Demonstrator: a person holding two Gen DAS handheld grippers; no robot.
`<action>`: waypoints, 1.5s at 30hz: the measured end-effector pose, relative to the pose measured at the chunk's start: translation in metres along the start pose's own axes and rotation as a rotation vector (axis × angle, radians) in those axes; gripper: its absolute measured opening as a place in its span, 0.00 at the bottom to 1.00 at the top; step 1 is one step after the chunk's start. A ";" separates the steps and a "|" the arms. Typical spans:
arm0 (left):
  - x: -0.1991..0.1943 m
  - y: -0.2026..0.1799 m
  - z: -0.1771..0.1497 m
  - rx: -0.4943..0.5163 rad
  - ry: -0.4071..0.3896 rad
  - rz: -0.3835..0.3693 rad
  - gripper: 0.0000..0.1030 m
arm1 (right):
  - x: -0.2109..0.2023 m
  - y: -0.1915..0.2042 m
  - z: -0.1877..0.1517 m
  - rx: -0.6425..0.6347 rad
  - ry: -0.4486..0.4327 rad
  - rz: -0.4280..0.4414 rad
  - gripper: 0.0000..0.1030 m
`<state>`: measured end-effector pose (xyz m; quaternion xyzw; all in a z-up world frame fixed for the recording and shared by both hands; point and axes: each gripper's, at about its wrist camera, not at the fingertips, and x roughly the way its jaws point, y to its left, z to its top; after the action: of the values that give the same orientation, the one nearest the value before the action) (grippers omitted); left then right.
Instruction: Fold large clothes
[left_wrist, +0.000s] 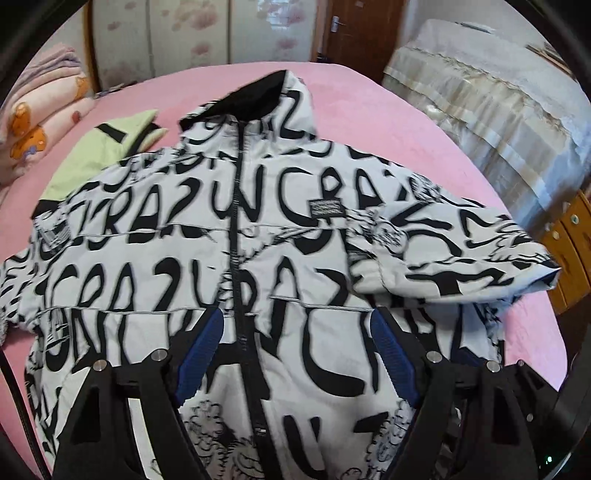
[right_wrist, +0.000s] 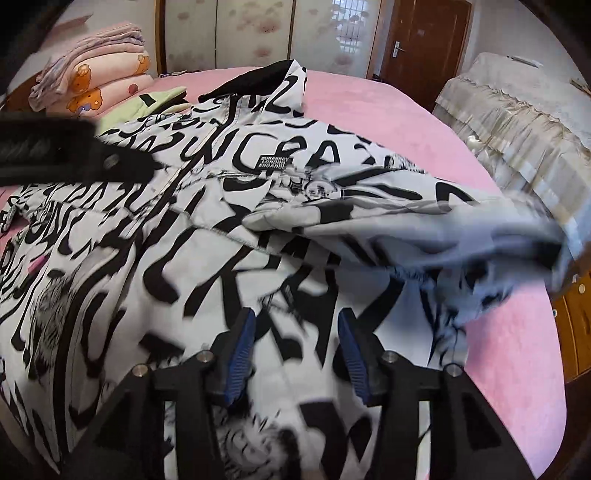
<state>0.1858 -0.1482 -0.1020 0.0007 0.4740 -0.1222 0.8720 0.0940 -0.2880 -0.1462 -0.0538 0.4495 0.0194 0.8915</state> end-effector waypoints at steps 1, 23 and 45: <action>0.003 -0.002 0.000 0.008 0.007 -0.025 0.78 | -0.004 -0.003 -0.003 0.020 -0.001 0.004 0.46; 0.149 -0.025 0.020 -0.400 0.354 -0.596 0.78 | -0.026 -0.064 -0.032 0.322 -0.012 0.066 0.46; 0.004 0.009 0.160 -0.131 -0.145 -0.263 0.23 | 0.032 -0.118 0.019 0.383 -0.009 -0.160 0.19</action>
<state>0.3219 -0.1593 -0.0177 -0.1271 0.4130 -0.2039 0.8785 0.1381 -0.4039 -0.1515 0.0812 0.4354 -0.1372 0.8860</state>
